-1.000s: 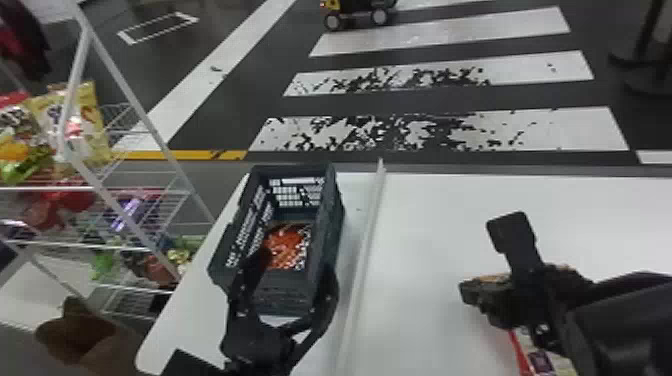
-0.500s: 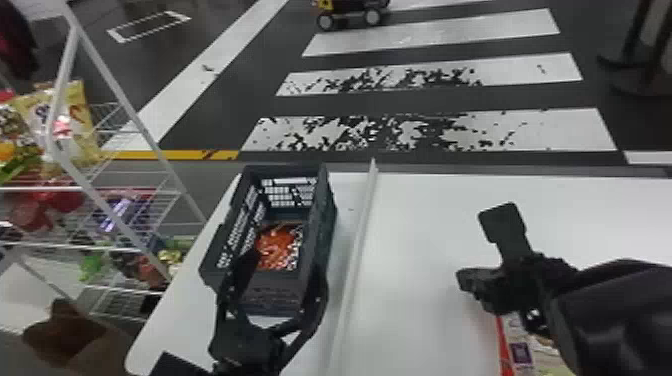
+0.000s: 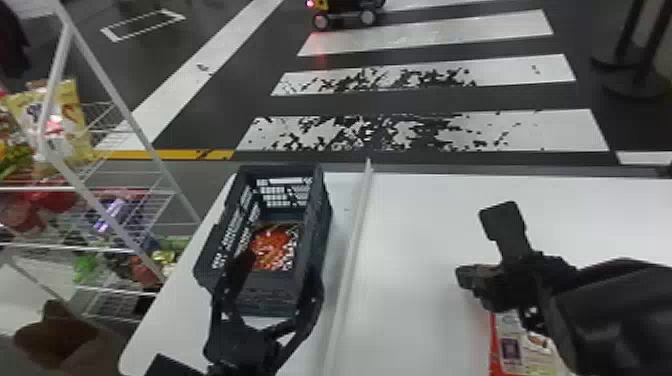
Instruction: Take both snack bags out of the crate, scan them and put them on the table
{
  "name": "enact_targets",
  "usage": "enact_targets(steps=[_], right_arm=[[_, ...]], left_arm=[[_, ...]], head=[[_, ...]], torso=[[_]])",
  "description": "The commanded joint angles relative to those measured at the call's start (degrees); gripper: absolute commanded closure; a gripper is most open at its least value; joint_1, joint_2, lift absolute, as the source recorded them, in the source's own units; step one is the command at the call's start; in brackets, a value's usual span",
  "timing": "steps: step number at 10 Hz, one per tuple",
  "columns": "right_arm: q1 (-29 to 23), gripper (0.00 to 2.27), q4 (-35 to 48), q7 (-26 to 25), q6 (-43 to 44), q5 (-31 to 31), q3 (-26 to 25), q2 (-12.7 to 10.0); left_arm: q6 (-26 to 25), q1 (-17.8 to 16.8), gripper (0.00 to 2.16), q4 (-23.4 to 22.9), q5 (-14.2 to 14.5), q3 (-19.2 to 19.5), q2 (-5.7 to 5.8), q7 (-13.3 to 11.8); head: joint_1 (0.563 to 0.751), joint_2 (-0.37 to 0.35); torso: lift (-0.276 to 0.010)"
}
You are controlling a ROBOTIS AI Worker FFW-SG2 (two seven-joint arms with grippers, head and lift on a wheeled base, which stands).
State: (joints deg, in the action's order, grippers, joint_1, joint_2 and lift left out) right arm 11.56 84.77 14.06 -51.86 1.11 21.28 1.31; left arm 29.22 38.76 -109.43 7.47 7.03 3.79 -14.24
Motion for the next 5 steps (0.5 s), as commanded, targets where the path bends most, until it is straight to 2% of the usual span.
enact_targets(steps=[1,3,4,5], right_arm=[[-1.1,2.25,6.64,0.0,-5.06,3.11,-0.18,-0.08],[-0.04,2.16,11.29,0.0,-6.81,7.32,-1.06,-0.16],[0.05,1.89,12.44,0.09,-6.64,7.94,-2.2,-0.08],[0.13,1.08,12.52,1.23,-5.58,9.17,-4.4,0.28]], left_arm=[[0.0,0.0,0.12,0.09,-0.09,0.0,-0.01,0.0],[0.18,0.18,0.12,-0.08,-0.09,-0.09,-0.09,0.0],[0.18,0.26,0.12,0.0,0.0,0.09,-0.09,0.0],[0.18,0.26,0.12,0.0,0.0,0.09,-0.09,0.0]], head=[[0.695,0.286],[0.695,0.307],[0.695,0.32],[0.695,0.324]], torso=[[-0.091],[-0.091],[-0.091],[-0.091]])
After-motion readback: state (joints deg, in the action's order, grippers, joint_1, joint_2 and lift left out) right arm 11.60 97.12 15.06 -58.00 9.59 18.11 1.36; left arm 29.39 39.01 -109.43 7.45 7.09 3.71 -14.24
